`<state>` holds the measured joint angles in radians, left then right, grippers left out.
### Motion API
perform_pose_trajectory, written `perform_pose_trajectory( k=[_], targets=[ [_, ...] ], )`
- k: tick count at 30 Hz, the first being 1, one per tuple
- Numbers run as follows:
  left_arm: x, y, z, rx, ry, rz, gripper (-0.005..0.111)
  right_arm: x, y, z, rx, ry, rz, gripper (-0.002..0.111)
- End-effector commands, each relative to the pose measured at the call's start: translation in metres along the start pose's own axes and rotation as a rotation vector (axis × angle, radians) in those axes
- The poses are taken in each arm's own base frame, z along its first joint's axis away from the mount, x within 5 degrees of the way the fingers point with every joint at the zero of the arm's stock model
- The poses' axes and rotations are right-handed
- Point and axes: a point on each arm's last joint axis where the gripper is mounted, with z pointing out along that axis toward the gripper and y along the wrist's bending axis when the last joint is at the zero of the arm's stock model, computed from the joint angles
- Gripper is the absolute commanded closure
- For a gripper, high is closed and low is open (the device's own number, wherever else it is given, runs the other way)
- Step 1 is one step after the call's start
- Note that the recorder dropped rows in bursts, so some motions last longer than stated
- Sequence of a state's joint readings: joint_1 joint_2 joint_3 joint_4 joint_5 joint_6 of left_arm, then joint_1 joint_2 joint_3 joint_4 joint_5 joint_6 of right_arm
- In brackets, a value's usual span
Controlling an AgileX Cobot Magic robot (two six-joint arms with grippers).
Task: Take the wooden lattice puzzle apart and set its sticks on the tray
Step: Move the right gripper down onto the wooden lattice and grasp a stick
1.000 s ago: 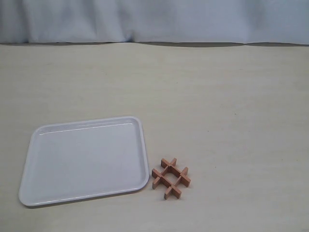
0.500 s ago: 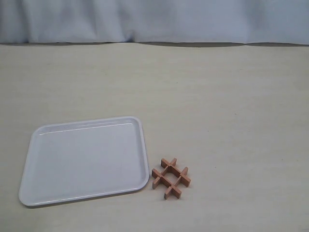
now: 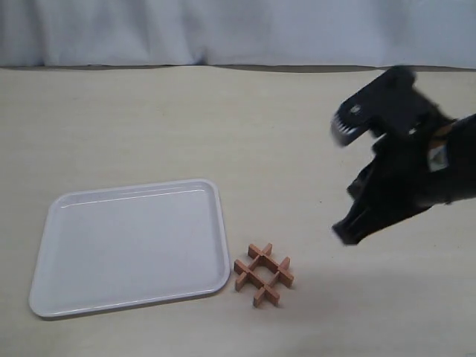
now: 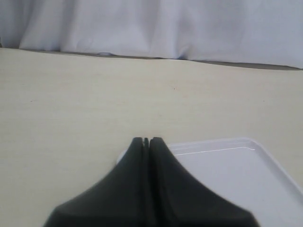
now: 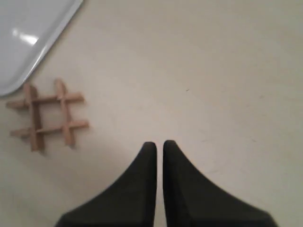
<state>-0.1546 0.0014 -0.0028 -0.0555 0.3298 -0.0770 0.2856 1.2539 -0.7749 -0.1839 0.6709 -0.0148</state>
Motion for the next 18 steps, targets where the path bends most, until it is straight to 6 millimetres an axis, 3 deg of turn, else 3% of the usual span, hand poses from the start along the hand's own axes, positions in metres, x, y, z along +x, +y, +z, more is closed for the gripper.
perform_pose_trajectory(
  k=[1,5,10,18],
  targets=[
    [0.000,0.000,0.000,0.001,-0.006,-0.004,0.107,-0.001,0.034,0.022,-0.060,0.134,-0.159,0.104],
    [0.000,0.000,0.000,0.001,-0.006,-0.004,0.107,0.001,0.046,0.032,-0.079,0.194,-0.210,0.104],
    [0.000,0.000,0.000,0.001,-0.006,-0.004,0.107,0.001,0.048,0.034,-0.083,0.194,-0.194,0.102],
    [0.000,0.000,0.000,0.001,-0.008,-0.004,0.107,0.005,0.055,0.038,-0.142,0.172,-0.111,0.072]
  ],
)
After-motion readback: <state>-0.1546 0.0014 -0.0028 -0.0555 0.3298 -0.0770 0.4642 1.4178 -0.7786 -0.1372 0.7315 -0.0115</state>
